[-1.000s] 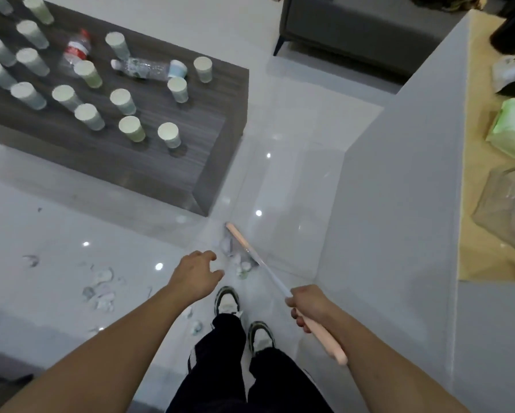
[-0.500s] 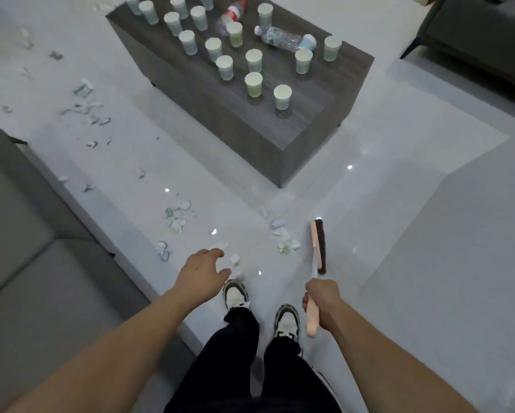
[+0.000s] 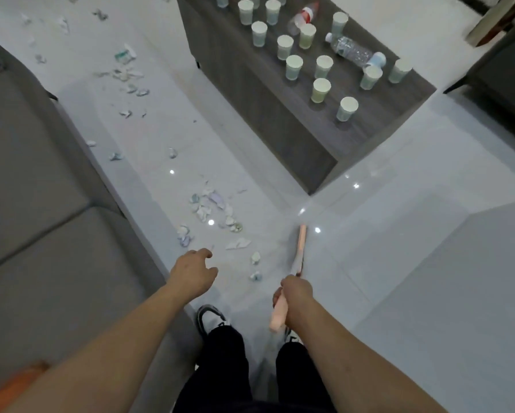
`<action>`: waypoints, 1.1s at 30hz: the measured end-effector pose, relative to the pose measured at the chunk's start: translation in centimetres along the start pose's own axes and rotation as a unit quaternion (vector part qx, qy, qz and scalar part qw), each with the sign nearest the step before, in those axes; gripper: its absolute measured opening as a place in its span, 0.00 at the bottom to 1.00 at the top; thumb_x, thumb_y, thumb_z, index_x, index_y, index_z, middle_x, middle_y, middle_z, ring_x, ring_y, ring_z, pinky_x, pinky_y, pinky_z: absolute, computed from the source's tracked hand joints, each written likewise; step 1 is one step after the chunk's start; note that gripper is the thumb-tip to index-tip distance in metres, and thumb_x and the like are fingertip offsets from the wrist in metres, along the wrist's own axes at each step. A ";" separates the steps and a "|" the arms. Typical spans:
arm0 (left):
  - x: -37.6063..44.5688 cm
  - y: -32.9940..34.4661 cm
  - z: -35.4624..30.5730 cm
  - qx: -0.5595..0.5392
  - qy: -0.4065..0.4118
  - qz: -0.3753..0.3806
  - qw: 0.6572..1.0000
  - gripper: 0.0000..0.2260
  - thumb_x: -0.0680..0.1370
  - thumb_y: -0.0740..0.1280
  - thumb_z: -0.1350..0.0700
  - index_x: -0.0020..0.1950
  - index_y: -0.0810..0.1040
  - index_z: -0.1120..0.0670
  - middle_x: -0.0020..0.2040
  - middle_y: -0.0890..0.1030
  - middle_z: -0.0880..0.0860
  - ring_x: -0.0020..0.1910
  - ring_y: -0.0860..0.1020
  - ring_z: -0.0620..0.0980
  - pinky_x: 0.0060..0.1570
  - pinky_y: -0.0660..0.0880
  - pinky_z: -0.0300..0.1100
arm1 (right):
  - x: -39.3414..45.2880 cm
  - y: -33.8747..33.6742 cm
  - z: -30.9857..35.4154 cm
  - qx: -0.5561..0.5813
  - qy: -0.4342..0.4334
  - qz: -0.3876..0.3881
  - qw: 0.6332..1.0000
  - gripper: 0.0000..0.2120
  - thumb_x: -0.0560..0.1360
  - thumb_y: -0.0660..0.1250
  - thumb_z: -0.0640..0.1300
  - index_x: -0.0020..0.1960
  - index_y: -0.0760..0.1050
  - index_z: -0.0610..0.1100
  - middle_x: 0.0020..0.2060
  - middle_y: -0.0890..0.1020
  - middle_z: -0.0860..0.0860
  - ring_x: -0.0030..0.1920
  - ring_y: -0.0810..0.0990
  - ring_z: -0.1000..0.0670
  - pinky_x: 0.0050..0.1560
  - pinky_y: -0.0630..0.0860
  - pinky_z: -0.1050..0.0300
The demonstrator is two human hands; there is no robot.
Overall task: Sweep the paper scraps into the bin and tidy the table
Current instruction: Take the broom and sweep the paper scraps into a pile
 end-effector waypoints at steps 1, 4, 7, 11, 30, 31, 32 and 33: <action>0.3 -0.3 1.1 -0.011 -0.003 -0.003 1.000 0.21 0.77 0.65 0.50 0.69 0.71 0.53 0.64 0.74 0.56 0.62 0.73 0.55 0.60 0.69 0.45 | -0.4 1.3 -1.2 0.004 0.010 0.000 1.000 0.12 0.80 0.56 0.34 0.37 0.66 0.38 0.29 0.67 0.44 0.26 0.65 0.48 0.22 0.65 0.61; 0.8 -1.2 4.8 -0.041 -0.018 -0.002 0.999 0.21 0.76 0.65 0.52 0.69 0.72 0.52 0.63 0.75 0.56 0.62 0.73 0.55 0.59 0.69 0.45 | -0.9 4.5 -4.9 0.010 0.030 -0.027 0.999 0.12 0.80 0.54 0.35 0.39 0.67 0.40 0.29 0.67 0.45 0.27 0.65 0.48 0.25 0.64 0.58; 0.8 -1.7 9.1 -0.065 -0.048 0.002 0.997 0.22 0.75 0.64 0.53 0.69 0.72 0.52 0.64 0.75 0.56 0.62 0.73 0.55 0.60 0.69 0.45 | -1.3 8.2 -7.5 0.011 0.039 0.014 0.999 0.11 0.80 0.54 0.34 0.39 0.67 0.41 0.25 0.67 0.47 0.19 0.66 0.51 0.19 0.64 0.65; 0.8 -2.0 14.4 -0.088 -0.078 -0.001 0.993 0.22 0.74 0.65 0.54 0.69 0.72 0.53 0.65 0.75 0.57 0.63 0.73 0.56 0.62 0.68 0.44 | -1.4 13.4 -6.9 0.009 0.067 0.109 0.992 0.11 0.81 0.53 0.37 0.40 0.62 0.44 0.19 0.64 0.51 0.15 0.61 0.54 0.16 0.61 0.67; 1.2 -6.8 19.2 -0.240 -0.152 -0.081 0.955 0.22 0.73 0.65 0.55 0.68 0.74 0.53 0.63 0.76 0.57 0.62 0.74 0.57 0.60 0.71 0.45 | -7.8 21.1 1.0 -0.435 0.003 0.122 0.892 0.04 0.80 0.59 0.39 0.52 0.70 0.38 0.26 0.69 0.49 0.23 0.63 0.53 0.20 0.63 0.64; 1.2 -6.6 18.7 -0.247 -0.156 -0.084 0.953 0.22 0.73 0.65 0.55 0.68 0.74 0.52 0.62 0.76 0.57 0.61 0.74 0.57 0.60 0.71 0.45 | -7.5 21.1 1.4 -0.466 0.012 0.125 0.876 0.05 0.80 0.59 0.40 0.53 0.70 0.39 0.26 0.68 0.49 0.23 0.63 0.54 0.20 0.63 0.64; 1.1 -6.3 18.3 -0.253 -0.161 -0.089 0.950 0.22 0.73 0.65 0.55 0.67 0.74 0.52 0.61 0.76 0.57 0.60 0.75 0.57 0.59 0.71 0.44 | -7.1 21.1 1.8 -0.492 0.027 0.129 0.860 0.05 0.80 0.59 0.40 0.54 0.70 0.39 0.27 0.68 0.50 0.24 0.63 0.54 0.21 0.64 0.65; 1.0 -6.0 17.9 -0.259 -0.165 -0.097 0.947 0.21 0.73 0.66 0.55 0.66 0.75 0.51 0.59 0.77 0.57 0.59 0.75 0.57 0.58 0.71 0.44 | -6.7 21.1 2.1 -0.517 0.043 0.134 0.844 0.06 0.81 0.58 0.41 0.54 0.70 0.40 0.27 0.68 0.50 0.24 0.63 0.54 0.21 0.64 0.66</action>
Point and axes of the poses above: each hand's wrist, its own x-axis towards the middle knuckle, its own y-axis out of the palm, z = x × y, the point moved 4 cm from there along x, towards the middle knuckle
